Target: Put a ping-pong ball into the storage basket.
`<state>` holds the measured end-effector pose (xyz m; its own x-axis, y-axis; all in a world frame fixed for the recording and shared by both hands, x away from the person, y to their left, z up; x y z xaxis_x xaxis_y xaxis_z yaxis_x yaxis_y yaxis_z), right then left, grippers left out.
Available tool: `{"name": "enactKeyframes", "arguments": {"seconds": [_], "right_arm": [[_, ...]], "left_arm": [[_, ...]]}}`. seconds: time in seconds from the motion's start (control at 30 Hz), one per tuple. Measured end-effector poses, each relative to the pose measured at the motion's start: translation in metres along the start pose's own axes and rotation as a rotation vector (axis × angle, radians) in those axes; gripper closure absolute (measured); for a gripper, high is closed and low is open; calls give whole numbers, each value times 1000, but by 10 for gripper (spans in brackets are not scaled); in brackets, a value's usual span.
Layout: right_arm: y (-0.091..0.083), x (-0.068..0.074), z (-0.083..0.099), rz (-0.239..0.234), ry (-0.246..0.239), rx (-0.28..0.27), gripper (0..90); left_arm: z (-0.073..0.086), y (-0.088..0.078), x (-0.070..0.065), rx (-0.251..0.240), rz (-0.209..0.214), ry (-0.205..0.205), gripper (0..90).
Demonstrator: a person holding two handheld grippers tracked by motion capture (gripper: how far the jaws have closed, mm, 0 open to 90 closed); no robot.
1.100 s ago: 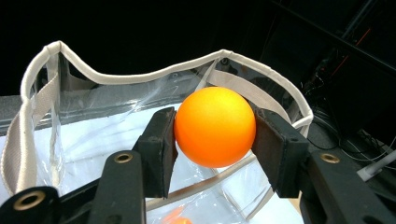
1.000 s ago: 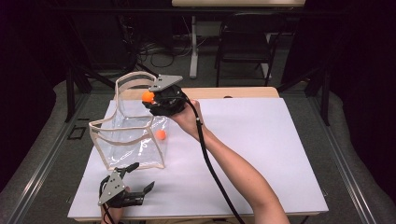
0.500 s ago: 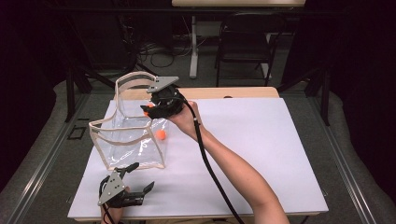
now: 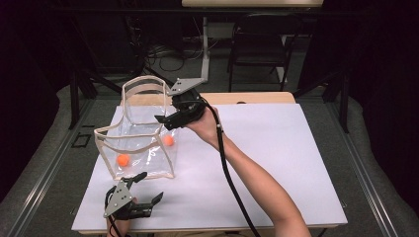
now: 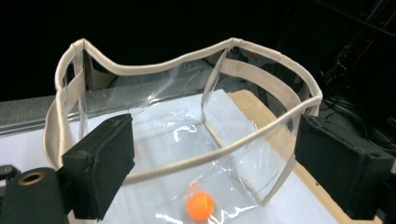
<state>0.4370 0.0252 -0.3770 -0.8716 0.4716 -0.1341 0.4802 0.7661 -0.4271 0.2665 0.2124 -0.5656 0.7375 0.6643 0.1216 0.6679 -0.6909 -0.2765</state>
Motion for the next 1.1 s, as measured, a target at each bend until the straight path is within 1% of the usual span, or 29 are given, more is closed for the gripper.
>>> {"name": "enactKeyframes", "arguments": {"seconds": [0.2, 0.33, 0.43, 0.57, 0.77, 0.9, 1.1], "right_arm": [[-6, -4, 6, -10, 16, 9, 74], [-9, -5, 12, -24, 9, 14, 56], [-11, -5, 16, -25, 6, 26, 42], [-15, -6, 21, -25, 11, 28, 30], [-17, -6, 29, -28, 15, 38, 13], [-19, -5, 35, -32, 18, 57, 1], [-22, -3, 43, -38, 15, 71, 0]], "left_arm": [[0, 0, 0, 0, -1, -1, 157], [0, 0, 0, -3, -3, -1, 157], [0, 0, 0, -1, 0, 1, 157], [0, 0, 0, -2, 1, -1, 157], [0, 0, 0, -3, -1, 1, 157], [-1, 0, 0, -6, -2, 2, 157], [-1, 1, 0, -7, -2, 1, 157]]}}
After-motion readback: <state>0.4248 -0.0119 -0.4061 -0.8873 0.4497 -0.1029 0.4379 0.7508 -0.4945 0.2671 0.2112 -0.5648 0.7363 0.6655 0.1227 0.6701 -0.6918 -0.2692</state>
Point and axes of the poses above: each handheld gripper's, and its own axes: y roughly forward along the jaws, z roughly out of its underside, x roughly to its left, the point moved 3 cm from there along y, roughly forward along the jaws
